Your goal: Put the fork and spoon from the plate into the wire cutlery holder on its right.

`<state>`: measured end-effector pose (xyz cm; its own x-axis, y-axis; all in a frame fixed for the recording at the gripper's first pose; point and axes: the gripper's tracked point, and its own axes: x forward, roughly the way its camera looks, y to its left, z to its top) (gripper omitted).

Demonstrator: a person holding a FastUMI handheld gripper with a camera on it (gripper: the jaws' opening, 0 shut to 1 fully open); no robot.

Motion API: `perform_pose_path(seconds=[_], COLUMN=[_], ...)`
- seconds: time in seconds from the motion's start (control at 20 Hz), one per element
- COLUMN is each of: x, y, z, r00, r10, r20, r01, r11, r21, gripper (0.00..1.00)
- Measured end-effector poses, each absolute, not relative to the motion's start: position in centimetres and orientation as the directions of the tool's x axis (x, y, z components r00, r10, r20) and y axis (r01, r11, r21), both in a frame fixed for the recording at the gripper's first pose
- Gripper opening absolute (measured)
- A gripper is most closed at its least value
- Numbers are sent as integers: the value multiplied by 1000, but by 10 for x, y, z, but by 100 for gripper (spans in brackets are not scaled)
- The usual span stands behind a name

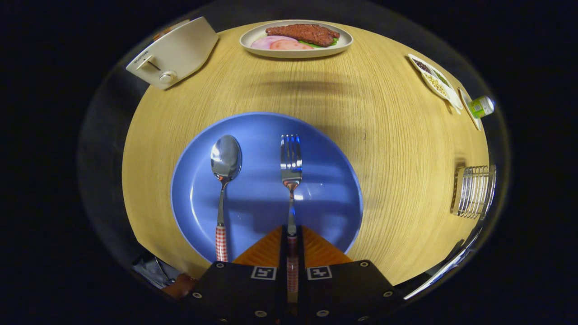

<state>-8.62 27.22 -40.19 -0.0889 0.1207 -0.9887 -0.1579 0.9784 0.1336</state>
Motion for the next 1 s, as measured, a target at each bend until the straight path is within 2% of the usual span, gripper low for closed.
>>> perform_pose_path(seconds=[0.35, 0.55, 1.0], x=[-69, -65, -60], y=[245, 201, 51], z=[-356, -321, -287], r00=[43, 81, 52], r10=[165, 176, 73], r20=[-985, -981, -996], r01=[-196, -170, -87], r11=[968, 972, 994], r21=[154, 161, 69], gripper=[8, 8, 8])
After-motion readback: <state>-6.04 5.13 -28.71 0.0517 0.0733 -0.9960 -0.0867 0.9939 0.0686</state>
